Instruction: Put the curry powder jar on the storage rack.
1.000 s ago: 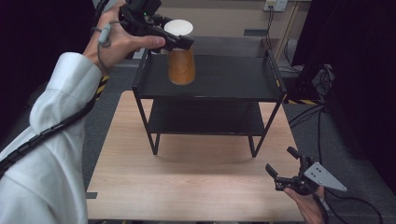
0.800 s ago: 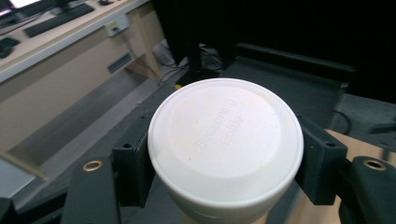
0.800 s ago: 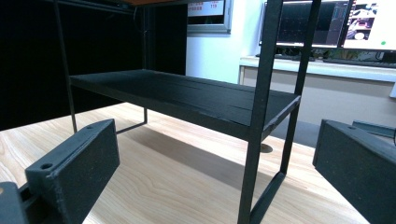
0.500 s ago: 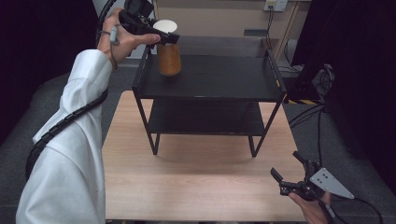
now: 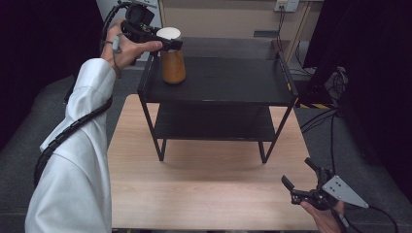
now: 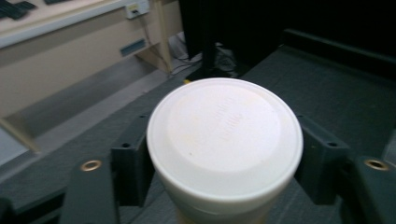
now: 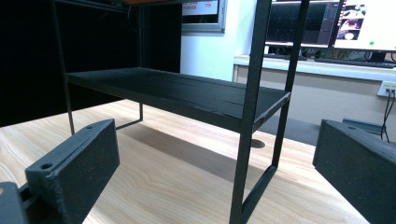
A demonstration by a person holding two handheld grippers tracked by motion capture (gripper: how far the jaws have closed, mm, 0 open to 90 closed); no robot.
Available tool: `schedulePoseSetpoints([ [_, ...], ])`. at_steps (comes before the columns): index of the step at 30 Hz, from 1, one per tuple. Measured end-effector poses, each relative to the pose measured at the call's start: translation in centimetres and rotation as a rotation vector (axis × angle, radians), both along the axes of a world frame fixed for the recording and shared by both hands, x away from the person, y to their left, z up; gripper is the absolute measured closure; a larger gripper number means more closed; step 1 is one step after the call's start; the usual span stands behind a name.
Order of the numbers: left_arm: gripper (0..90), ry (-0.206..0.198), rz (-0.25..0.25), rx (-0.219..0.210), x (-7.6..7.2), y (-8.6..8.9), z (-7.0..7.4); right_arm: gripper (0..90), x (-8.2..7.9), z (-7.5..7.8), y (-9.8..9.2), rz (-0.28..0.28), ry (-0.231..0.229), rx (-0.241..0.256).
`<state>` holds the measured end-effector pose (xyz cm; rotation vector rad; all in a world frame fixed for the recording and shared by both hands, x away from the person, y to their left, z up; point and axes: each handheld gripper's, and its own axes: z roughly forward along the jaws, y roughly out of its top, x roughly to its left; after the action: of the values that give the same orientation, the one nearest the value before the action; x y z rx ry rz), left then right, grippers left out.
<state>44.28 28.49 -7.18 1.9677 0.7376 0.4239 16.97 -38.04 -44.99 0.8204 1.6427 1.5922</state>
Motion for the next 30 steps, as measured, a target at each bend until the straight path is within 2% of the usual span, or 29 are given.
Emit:
schedulePoseSetpoints([
  [1,14.3,-0.042,0.004,0.017,-0.6,-0.2,0.0,0.4,0.0,0.0,0.0,0.000,0.001,0.000],
  [2,9.1,-0.042,0.004,0.017,-0.6,-0.2,0.0,0.4,0.0,0.0,0.0,0.001,0.001,0.001],
  [3,6.4,-0.028,0.002,-0.033,-0.7,0.3,0.0,0.4,0.0,0.0,0.0,0.002,0.001,0.001],
  [4,5.8,-0.046,0.013,-0.044,-1.1,0.5,0.1,0.4,0.0,0.0,0.0,0.002,0.002,0.000],
  [5,5.3,-0.062,0.012,-0.044,-1.6,0.9,0.4,0.4,0.0,0.0,0.0,0.004,0.002,0.000],
  [7,4.5,-0.063,0.013,-0.043,-1.8,0.9,0.6,0.4,0.0,0.0,0.0,0.003,0.001,-0.001],
  [9,4.1,-0.076,0.014,-0.025,-2.8,1.3,1.3,0.4,0.0,0.0,0.0,0.002,0.000,0.000],
  [11,4.0,-0.083,0.016,-0.028,-3.8,1.8,1.7,0.4,0.1,0.0,0.0,0.001,0.005,0.000],
  [12,3.5,-0.083,0.016,-0.028,-3.8,1.8,1.7,0.4,0.1,0.0,0.0,0.001,0.005,0.000],
  [13,3.2,-0.089,0.007,-0.017,-4.7,2.2,2.1,0.4,0.1,0.0,0.0,0.002,0.007,-0.002],
  [14,3.2,-0.089,0.007,-0.017,-4.7,2.2,2.1,0.4,0.1,0.0,0.0,0.002,0.007,-0.002],
  [15,3.2,-0.100,0.010,-0.009,-5.8,2.6,2.3,0.4,0.1,0.1,0.1,0.002,0.006,-0.002],
  [16,2.9,-0.100,0.010,-0.009,-5.8,2.6,2.3,0.4,0.1,0.1,0.1,0.002,0.006,-0.002],
  [17,2.7,-0.111,-0.001,-0.007,-6.9,3.1,2.5,0.4,0.1,0.1,0.1,0.003,0.006,-0.003],
  [18,2.7,-0.111,-0.001,-0.007,-6.9,3.1,2.5,0.4,0.1,0.1,0.1,0.003,0.006,-0.003],
  [19,2.6,-0.120,-0.005,-0.011,-8.1,3.6,2.5,0.4,0.2,0.1,0.2,0.005,0.006,-0.006],
  [20,2.4,-0.120,-0.005,-0.011,-8.1,3.6,2.5,0.4,0.2,0.1,0.2,0.005,0.006,-0.006],
  [21,2.4,-0.126,-0.002,-0.015,-9.3,4.1,2.5,0.4,0.2,0.1,0.2,0.007,0.006,-0.008],
  [22,2.2,-0.126,-0.002,-0.015,-9.3,4.1,2.5,0.4,0.2,0.1,0.2,0.007,0.006,-0.008],
  [23,2.0,-0.130,-0.012,-0.019,-10.4,4.8,2.4,0.4,0.3,0.1,0.3,0.008,0.008,-0.008],
  [24,2.0,-0.130,-0.012,-0.019,-10.4,4.8,2.4,0.4,0.3,0.1,0.3,0.008,0.008,-0.008],
  [25,2.0,-0.143,-0.014,-0.027,-11.5,5.4,2.2,0.5,0.4,0.2,0.4,0.011,0.011,-0.011],
  [26,2.1,-0.143,-0.014,-0.027,-11.5,5.4,2.2,0.5,0.4,0.2,0.4,0.011,0.011,-0.011],
  [28,2.1,-0.149,-0.015,-0.022,-12.5,5.9,2.1,0.5,0.5,0.2,0.5,0.012,0.014,-0.015],
  [29,2.1,-0.154,-0.018,-0.030,-13.5,6.4,1.9,0.5,0.6,0.2,0.6,0.015,0.015,-0.017],
  [30,2.0,-0.154,-0.018,-0.030,-13.5,6.4,1.9,0.5,0.6,0.2,0.6,0.016,0.013,-0.019],
])
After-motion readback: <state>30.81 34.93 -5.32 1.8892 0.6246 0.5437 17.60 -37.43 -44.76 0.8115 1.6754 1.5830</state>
